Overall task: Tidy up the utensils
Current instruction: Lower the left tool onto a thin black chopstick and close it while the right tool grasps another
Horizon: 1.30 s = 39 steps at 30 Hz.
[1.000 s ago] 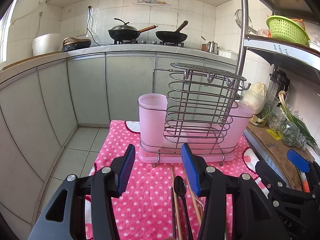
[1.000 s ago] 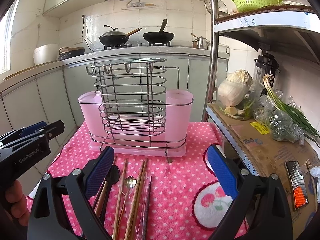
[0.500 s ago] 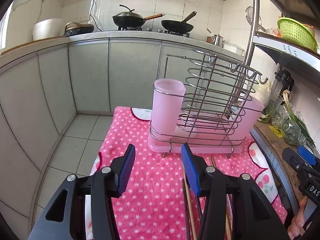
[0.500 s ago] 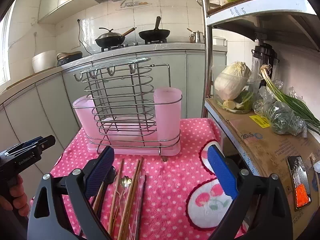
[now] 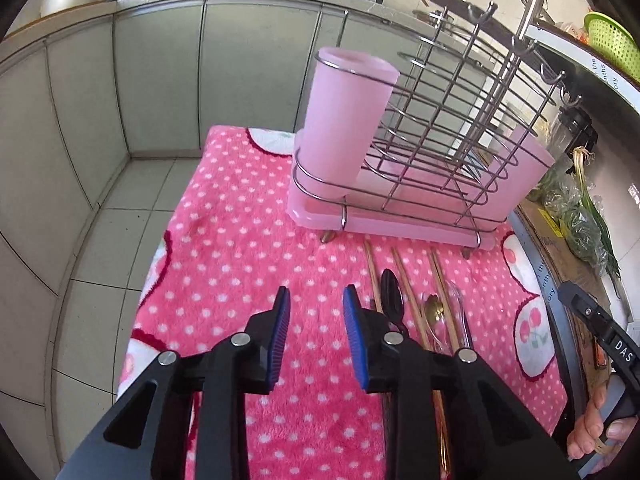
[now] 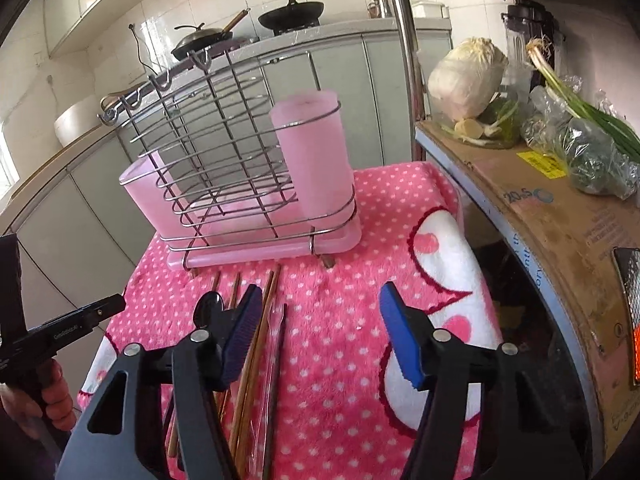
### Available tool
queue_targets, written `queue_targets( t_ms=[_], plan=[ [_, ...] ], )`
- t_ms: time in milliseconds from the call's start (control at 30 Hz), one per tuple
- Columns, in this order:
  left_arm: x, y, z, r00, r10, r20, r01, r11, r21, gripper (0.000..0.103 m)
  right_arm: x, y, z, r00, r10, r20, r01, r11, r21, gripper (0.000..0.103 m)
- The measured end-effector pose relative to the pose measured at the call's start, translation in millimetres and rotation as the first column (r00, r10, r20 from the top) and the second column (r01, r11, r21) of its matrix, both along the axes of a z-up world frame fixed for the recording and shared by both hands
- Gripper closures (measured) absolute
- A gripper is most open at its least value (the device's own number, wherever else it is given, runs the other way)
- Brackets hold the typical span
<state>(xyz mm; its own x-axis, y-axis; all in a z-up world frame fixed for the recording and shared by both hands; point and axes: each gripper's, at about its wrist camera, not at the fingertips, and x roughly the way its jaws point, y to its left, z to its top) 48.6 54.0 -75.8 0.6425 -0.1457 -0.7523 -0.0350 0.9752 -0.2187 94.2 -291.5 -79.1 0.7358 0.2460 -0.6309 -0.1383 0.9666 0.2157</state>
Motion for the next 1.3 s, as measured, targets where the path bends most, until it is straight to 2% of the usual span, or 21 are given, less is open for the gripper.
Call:
queue_targets(
  t_ms=[67,233,433,600,733,967,1300],
  plan=[
    [6.0,-5.7,-5.6,0.999,-0.036,-0.027,0.036,0.999,-0.016,0.086,2.9,0.7,-6.4,1.000,0.011,-0.023,-0.011,1.000,0.002,0.058],
    [19.0,-23.4,-19.0,0.989,-0.112,-0.099,0.108,0.993,-0.045,0.087,9.5,0.0,-20.6,0.995,0.045,-0.086,-0.042,0.999,0.033,0.069],
    [21.0,-47.8,-38.2,0.965,-0.190,-0.181,0.193,0.981,0.003,0.088,15.5,-9.2,-26.6,0.993,0.033,-0.113,-0.027,0.998,0.053,0.069],
    [28.0,-61.8,-57.9,0.949,-0.193,-0.251,0.215,0.975,0.061,0.093,21.6,-9.5,-29.3,0.990,0.045,-0.130,-0.040,0.998,0.047,0.069],
    [30.2,-66.7,-63.5,0.944,-0.192,-0.269,0.214,0.975,0.054,0.095,24.3,-6.8,-28.6,0.989,0.065,-0.131,-0.060,0.997,0.043,0.069],
    [35.2,-63.5,-59.2,0.938,-0.191,-0.290,0.200,0.980,0.000,0.095,27.2,-2.9,-28.0,0.988,0.081,-0.132,-0.076,0.996,0.044,0.069],
    [34.3,-58.1,-50.6,0.945,-0.189,-0.268,0.194,0.981,-0.009,0.095,26.2,4.6,-31.9,0.986,0.096,-0.136,-0.093,0.995,0.031,0.069]
  ],
)
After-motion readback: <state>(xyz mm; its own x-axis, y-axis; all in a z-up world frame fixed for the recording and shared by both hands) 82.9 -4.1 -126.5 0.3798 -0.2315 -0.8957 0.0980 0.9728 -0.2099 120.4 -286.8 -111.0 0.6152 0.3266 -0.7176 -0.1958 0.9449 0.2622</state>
